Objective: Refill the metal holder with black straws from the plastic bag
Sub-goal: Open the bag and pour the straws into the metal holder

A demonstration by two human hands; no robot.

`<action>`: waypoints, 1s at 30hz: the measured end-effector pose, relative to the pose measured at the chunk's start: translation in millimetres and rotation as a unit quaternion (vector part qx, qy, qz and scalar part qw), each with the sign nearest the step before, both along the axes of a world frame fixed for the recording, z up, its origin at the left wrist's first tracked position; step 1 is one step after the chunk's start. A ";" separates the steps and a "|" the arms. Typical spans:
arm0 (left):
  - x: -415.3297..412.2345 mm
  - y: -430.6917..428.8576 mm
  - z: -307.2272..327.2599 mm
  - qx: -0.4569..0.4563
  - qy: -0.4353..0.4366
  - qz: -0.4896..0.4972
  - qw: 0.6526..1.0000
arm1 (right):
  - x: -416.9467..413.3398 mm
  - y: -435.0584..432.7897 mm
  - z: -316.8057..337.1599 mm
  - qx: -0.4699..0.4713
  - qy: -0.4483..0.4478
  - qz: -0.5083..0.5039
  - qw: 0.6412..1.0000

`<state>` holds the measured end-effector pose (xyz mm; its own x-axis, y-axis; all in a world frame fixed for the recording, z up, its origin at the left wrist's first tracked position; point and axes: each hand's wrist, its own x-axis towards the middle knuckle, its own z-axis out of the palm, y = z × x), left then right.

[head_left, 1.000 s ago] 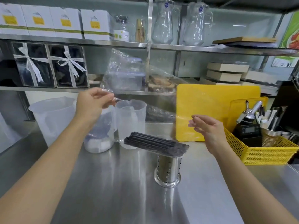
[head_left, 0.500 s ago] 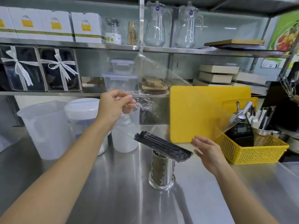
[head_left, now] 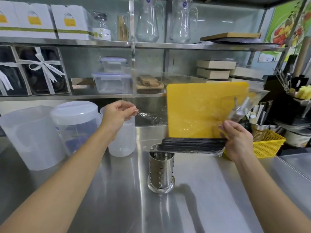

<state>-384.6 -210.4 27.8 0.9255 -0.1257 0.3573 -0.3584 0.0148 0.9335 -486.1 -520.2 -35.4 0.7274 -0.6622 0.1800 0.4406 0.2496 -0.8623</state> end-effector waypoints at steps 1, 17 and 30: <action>1.1 -4.2 -0.9 -0.002 0.004 -0.004 1.000 | -1.8 -3.5 2.1 -0.006 -0.003 -0.007 1.000; 28.8 -62.1 -32.6 -0.031 0.107 -0.068 0.991 | -26.4 -48.7 11.5 -0.105 -0.021 -0.106 0.989; 22.2 -60.9 -70.3 -0.023 0.138 -0.015 0.990 | -16.5 -56.9 20.6 -0.174 -0.008 -0.066 0.983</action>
